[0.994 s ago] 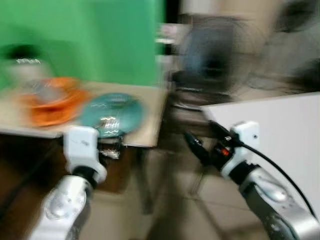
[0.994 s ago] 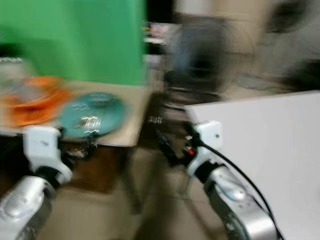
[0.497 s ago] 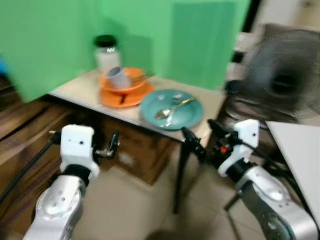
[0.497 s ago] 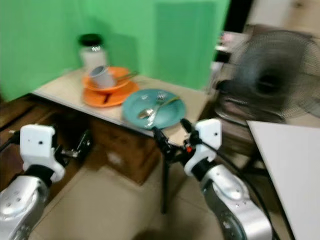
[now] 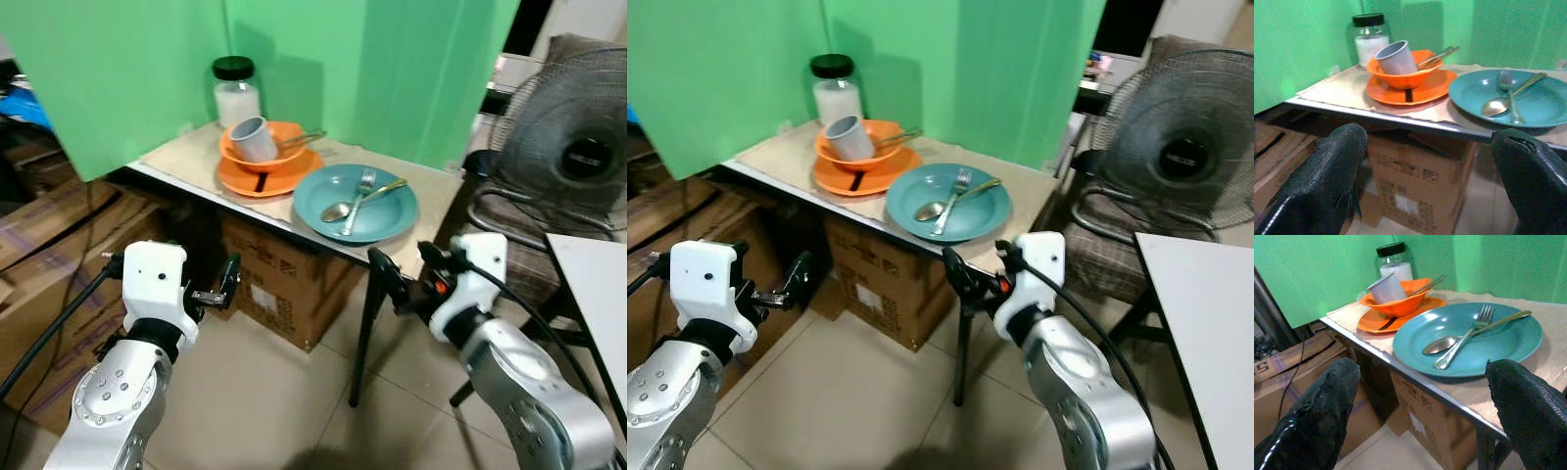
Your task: Setting the table
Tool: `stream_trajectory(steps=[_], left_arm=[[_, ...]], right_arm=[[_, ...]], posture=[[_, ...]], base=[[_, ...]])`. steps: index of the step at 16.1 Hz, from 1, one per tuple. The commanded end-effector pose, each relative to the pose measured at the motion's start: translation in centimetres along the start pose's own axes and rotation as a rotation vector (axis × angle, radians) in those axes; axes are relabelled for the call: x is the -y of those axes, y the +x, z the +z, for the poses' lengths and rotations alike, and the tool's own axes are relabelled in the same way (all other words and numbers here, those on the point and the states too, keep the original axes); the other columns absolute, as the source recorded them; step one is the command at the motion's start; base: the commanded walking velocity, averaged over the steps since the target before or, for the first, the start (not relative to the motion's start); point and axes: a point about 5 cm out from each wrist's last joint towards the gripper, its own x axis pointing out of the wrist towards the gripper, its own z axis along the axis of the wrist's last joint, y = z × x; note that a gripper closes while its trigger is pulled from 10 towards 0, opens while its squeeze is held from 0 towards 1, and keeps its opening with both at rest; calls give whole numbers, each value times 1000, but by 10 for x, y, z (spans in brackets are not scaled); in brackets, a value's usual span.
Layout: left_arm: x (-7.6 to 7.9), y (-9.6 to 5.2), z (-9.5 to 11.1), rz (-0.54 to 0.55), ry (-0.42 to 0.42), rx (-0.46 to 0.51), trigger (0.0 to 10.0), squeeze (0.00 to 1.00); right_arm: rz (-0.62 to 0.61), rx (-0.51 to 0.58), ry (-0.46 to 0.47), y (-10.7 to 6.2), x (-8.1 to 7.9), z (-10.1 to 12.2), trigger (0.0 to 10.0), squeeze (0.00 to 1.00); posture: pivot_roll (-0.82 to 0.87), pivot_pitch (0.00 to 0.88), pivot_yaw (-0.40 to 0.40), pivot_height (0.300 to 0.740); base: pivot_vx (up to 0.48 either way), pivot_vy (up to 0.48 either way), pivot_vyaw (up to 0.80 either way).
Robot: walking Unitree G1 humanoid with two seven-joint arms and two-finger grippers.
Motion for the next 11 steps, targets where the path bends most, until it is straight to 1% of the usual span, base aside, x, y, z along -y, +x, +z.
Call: stream_trajectory(steps=[1,4,7,10,11], left_arm=[[-3,2,0,-2,0,-10,10000,0],[-6,2,2,-10,12,-8,10000,0],[-6,1,2,-12,17,-9,10000,0],[-6,1,2,-18,18,-10,10000,0],[-6,1,2,-20,18,-10,10000,0]], right_arm=[[-11,-7,-1,4,1,0,10000,0],[9,0,18,13,-4,2,10000,0],[23,5,8,18,-6,3,10000,0],[20,6,4,19,-6,3,10000,0],[18,3,8,19,-6,2,10000,0]], posture=[[11,0,19,740],[21,0,12,740],[30,0,9,740],[26,0,12,740],[26,0,12,740]], base=[[0,0,0],[0,0,-800],[0,0,0],[0,0,0],[0,0,-694]])
